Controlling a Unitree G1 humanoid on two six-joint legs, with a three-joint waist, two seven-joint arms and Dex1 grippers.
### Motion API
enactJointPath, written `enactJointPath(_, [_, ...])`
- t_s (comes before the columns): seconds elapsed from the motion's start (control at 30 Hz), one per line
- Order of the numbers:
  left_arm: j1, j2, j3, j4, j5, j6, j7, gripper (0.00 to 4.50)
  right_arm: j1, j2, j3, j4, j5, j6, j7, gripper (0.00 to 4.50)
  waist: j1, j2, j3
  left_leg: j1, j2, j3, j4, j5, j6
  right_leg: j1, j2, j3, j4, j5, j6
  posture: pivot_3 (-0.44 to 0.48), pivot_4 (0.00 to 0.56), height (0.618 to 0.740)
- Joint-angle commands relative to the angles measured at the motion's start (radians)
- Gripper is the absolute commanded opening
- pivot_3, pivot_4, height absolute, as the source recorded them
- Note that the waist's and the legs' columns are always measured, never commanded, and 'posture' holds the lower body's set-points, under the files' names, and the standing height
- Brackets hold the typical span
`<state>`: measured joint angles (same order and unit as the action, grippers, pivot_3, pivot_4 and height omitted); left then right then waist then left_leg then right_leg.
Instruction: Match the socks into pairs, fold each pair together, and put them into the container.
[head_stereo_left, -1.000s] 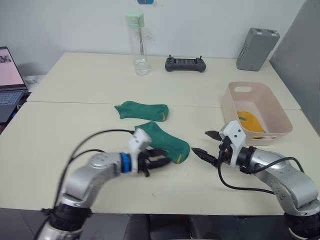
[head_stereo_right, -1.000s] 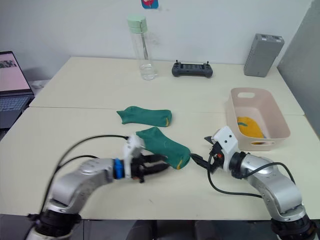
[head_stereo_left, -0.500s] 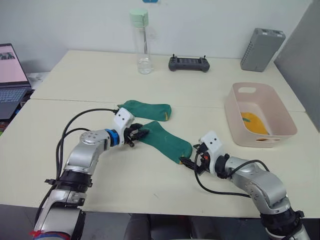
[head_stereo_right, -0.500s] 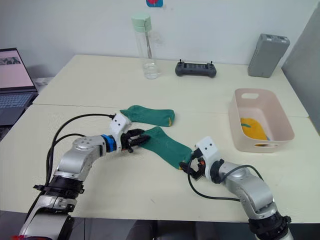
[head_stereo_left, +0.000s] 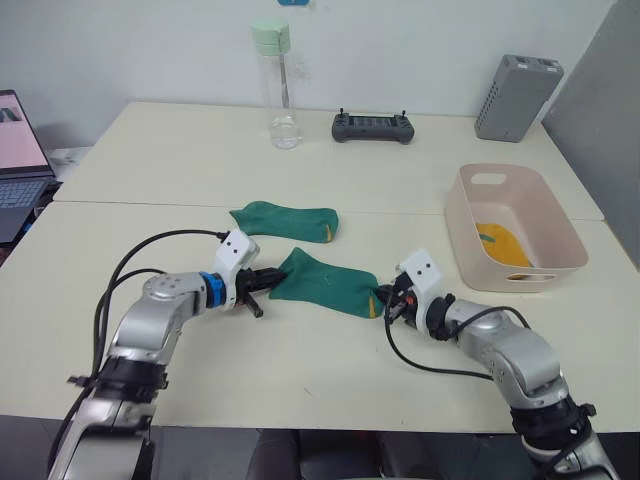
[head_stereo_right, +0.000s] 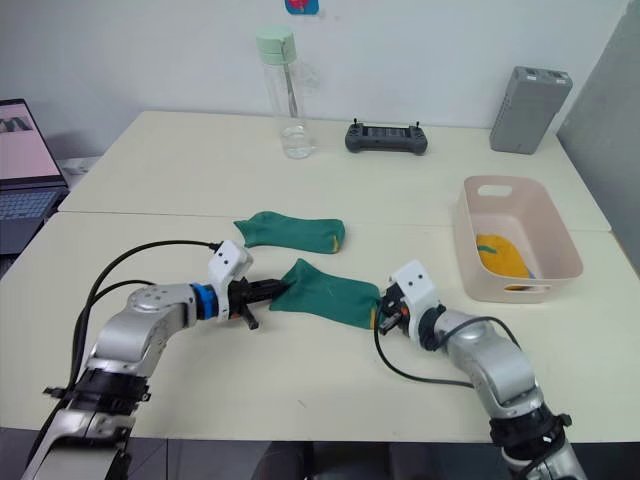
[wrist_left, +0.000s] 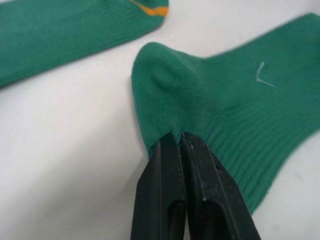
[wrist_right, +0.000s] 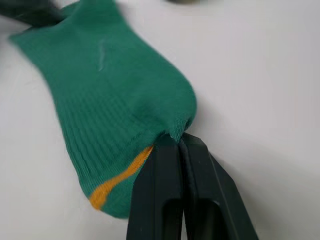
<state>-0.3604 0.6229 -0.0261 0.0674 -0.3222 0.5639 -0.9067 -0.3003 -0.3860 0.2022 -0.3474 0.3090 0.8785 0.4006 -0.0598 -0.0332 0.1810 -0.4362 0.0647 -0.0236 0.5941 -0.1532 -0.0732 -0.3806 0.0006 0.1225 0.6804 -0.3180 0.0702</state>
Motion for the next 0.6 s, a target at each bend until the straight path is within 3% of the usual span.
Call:
enactJointPath(0.03, [0.161, 0.022, 0.105, -0.314, -0.183, 0.238, 0.032, 0.0, -0.1, -0.012, 0.016, 0.103, -0.044, -0.088, 0.051, 0.04, -0.008, 0.0, 0.0, 0.0, 0.0, 0.0, 0.0, 0.0, 0.0, 0.0, 0.0, 0.0, 0.0, 0.0, 0.0, 0.0, 0.15, 0.74])
enactJointPath(0.17, [0.312, -0.024, 0.171, -0.545, -0.356, 0.45, 0.13, 0.0, -0.224, 0.028, 0.064, 0.251, -0.055, -0.154, 0.135, 0.04, -0.02, 0.0, 0.0, 0.0, 0.0, 0.0, -0.001, 0.0, 0.0, 0.0, -0.001, 0.0, 0.0, 0.0, -0.001, 0.0, 0.15, 0.74])
enactJointPath(0.27, [0.372, -0.161, 0.263, -0.623, -0.524, 0.6, 0.284, 0.0, -0.317, 0.072, 0.12, 0.372, -0.079, -0.202, 0.204, 0.04, -0.022, 0.0, 0.0, 0.001, 0.0, -0.002, 0.0, 0.0, 0.0, 0.001, 0.0, -0.001, 0.001, 0.0, 0.0, 0.0, 0.15, 0.74])
enactJointPath(0.4, [0.424, -0.225, 0.31, -0.679, -0.564, 0.615, 0.393, 0.0, -0.372, 0.085, 0.171, 0.446, -0.127, -0.27, 0.263, 0.04, -0.019, -0.001, 0.0, 0.002, 0.0, -0.002, 0.001, 0.0, 0.0, 0.002, -0.001, -0.001, 0.0, 0.001, 0.0, 0.0, 0.15, 0.74])
enactJointPath(0.5, [0.409, -0.216, 0.382, -0.673, -0.609, 0.605, 0.429, 0.72, -0.365, 0.077, 0.149, 0.439, -0.147, -0.306, 0.258, 0.74, -0.011, -0.001, 0.0, 0.002, 0.0, -0.002, 0.001, 0.0, 0.0, 0.002, -0.001, -0.001, 0.0, 0.001, -0.002, 0.0, 0.15, 0.74])
enactJointPath(0.6, [0.435, -0.163, 0.424, -0.68, -0.644, 0.619, 0.419, 1.65, -0.351, 0.065, 0.131, 0.411, -0.147, -0.31, 0.265, 1.78, -0.013, -0.001, 0.0, 0.002, 0.0, -0.001, 0.001, 0.0, 0.0, 0.002, -0.001, -0.001, 0.0, 0.002, -0.002, 0.0, 0.15, 0.74])
